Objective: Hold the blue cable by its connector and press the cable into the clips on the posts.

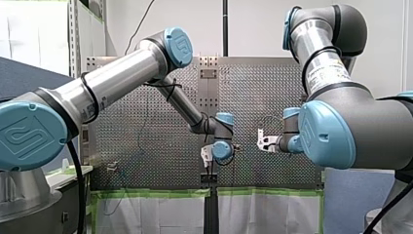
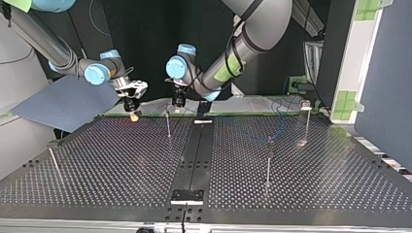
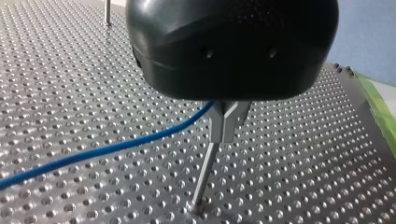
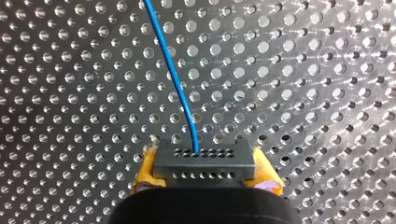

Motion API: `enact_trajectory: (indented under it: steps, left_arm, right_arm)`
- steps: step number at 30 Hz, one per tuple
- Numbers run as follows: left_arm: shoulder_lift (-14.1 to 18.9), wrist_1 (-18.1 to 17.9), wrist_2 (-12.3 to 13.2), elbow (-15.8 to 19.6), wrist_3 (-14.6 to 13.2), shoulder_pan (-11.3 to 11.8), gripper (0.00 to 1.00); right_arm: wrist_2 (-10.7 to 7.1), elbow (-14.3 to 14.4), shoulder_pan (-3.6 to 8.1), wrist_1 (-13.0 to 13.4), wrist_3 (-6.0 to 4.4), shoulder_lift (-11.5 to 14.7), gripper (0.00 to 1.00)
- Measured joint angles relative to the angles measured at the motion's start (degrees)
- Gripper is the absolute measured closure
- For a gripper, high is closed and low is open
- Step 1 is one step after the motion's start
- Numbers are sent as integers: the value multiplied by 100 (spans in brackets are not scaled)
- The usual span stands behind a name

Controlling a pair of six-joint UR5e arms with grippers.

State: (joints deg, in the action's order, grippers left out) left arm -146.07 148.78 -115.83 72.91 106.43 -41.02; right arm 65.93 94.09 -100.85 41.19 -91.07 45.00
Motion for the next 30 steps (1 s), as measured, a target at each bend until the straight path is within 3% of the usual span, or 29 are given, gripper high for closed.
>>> enact_trajectory:
  steps: [17, 30]
  left_arm:
    - [-6, -49, 363, -11, 131, 266, 98]
    - [-11, -51, 596, -113, 316, 400, 98]
  right_arm:
    - [-6, 0, -68, 12, 0, -3, 100]
    - [22, 1, -39, 51, -52, -3, 100]
